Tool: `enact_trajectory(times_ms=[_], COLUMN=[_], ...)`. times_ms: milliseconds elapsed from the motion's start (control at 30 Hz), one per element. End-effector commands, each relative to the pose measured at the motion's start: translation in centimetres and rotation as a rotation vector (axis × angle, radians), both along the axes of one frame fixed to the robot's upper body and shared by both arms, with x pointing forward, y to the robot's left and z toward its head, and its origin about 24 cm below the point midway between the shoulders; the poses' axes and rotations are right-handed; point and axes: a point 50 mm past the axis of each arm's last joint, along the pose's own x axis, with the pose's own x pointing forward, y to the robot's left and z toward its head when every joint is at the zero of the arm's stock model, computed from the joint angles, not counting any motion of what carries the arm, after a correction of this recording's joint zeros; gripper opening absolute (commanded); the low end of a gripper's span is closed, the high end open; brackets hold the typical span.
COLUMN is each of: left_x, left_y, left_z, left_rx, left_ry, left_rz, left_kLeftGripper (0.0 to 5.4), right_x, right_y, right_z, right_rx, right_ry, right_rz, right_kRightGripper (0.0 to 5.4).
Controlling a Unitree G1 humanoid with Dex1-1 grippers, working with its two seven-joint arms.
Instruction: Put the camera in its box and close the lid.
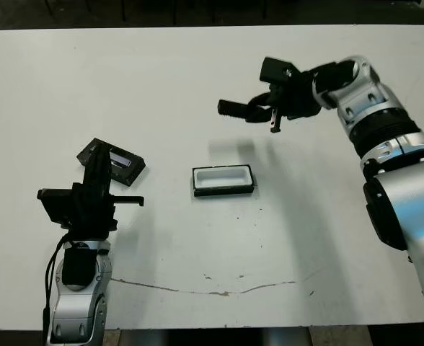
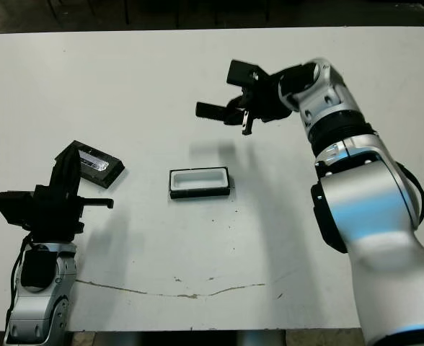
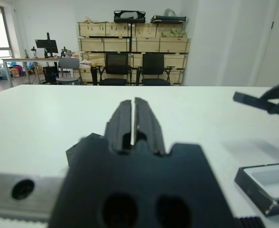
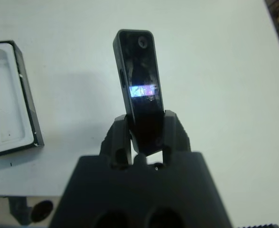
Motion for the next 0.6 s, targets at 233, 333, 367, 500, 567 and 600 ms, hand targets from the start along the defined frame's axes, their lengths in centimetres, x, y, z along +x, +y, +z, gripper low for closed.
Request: enact_trajectory(times_ms=[233,333,367,500,567,600], left_x=[0.1,0.1,0.1,0.0,0.0,0.0], left_y=[0.0,-0.1,-0.2,-0.4,-0.4,-0.5], left_z=[-0.5,-0.3,-0.3,-0.1,0.0,0.0], left_rx=[-0.003,-0.003,-0.003,0.0,0.005,0.005], left_ry=[0.032,0.026,0.023,0.023,0.022,0.02], left_rz=[-0.009,-0.011,-0.015,-0.019,-0.021,-0.022], left_kLeftGripper=[0.0,0.0,0.0,0.0,0.0,0.0], right_x=[-3.4,-5.0,-5.5,-7.0,-7.6,-7.9], right_y=[1.2,1.7,1.9,2.2,2.3,2.5], right_z=[0.4,0.0,-0.2,-0.8,-1.2,-1.4], right_rx=[-0.174,-0.238,-0.26,-0.323,-0.355,-0.378], right_ry=[-0.008,-0.024,-0.022,0.011,0.031,0.029], right_rz=[-0.013,0.011,0.019,0.022,0.018,0.029], right_kRightGripper=[0.33,0.33,0.33,0.33,0.33,0.33])
